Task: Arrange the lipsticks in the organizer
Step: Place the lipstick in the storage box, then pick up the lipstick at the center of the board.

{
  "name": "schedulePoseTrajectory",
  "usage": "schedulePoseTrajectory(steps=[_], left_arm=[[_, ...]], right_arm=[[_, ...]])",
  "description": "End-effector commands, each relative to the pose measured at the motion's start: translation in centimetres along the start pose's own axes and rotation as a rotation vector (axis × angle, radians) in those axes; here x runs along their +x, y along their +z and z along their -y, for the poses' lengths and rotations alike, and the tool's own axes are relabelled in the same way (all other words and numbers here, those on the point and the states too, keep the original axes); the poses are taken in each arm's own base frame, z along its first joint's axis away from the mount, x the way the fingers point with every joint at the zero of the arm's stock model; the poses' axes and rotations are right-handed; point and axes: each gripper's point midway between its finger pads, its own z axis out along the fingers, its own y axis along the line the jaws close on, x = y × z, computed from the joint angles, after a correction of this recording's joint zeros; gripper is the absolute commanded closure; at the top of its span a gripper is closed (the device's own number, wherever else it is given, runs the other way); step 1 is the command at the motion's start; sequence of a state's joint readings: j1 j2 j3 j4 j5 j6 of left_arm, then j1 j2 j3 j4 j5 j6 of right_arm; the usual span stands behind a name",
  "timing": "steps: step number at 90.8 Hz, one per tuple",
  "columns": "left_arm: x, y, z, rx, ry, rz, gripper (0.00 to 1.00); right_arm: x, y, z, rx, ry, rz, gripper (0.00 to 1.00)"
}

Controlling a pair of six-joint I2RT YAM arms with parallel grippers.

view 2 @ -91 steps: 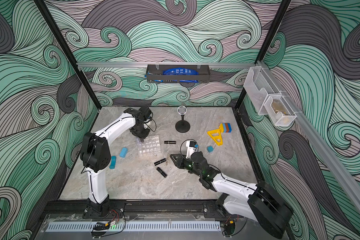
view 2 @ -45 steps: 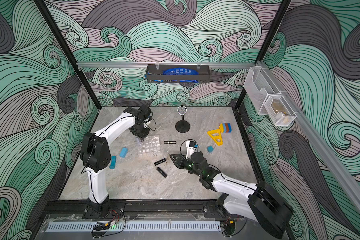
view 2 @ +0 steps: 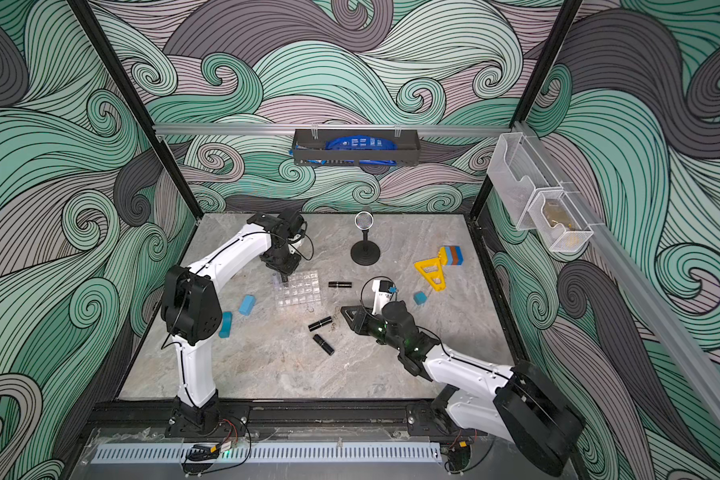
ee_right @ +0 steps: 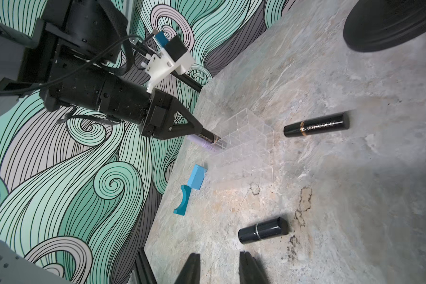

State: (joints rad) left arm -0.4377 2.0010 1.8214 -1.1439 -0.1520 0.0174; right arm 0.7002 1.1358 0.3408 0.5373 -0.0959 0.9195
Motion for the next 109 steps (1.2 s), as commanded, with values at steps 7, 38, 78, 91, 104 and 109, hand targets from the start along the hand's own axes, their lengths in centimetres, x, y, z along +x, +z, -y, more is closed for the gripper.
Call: schedulePoseTrajectory(steps=[7, 38, 78, 91, 104, 109], left_arm=[[-1.4, -8.0, 0.1, 0.033, -0.03, 0.208, 0.61], [1.1, -15.2, 3.7, 0.235, -0.207, 0.589, 0.58], [8.5, -10.2, 9.6, 0.423, -0.302, 0.665, 0.54], [8.8, -10.2, 9.3, 0.404, -0.281, 0.677, 0.55], [8.9, -9.9, 9.4, 0.405, -0.276, 0.676, 0.55], [8.9, -9.9, 9.5, 0.407, -0.273, 0.674, 0.55]], right_arm=[[-3.8, -0.2, 1.1, 0.155, -0.162, 0.086, 0.67], [-4.3, 5.9, 4.6, 0.413, -0.285, -0.094, 0.48], [-5.6, 13.2, 7.1, 0.487, -0.398, -0.168, 0.38], [-5.3, 14.6, 8.0, 0.492, -0.413, -0.204, 0.36], [-4.8, 15.5, 8.9, 0.501, -0.423, -0.236, 0.36], [-4.6, 15.6, 9.3, 0.506, -0.431, -0.246, 0.35]])
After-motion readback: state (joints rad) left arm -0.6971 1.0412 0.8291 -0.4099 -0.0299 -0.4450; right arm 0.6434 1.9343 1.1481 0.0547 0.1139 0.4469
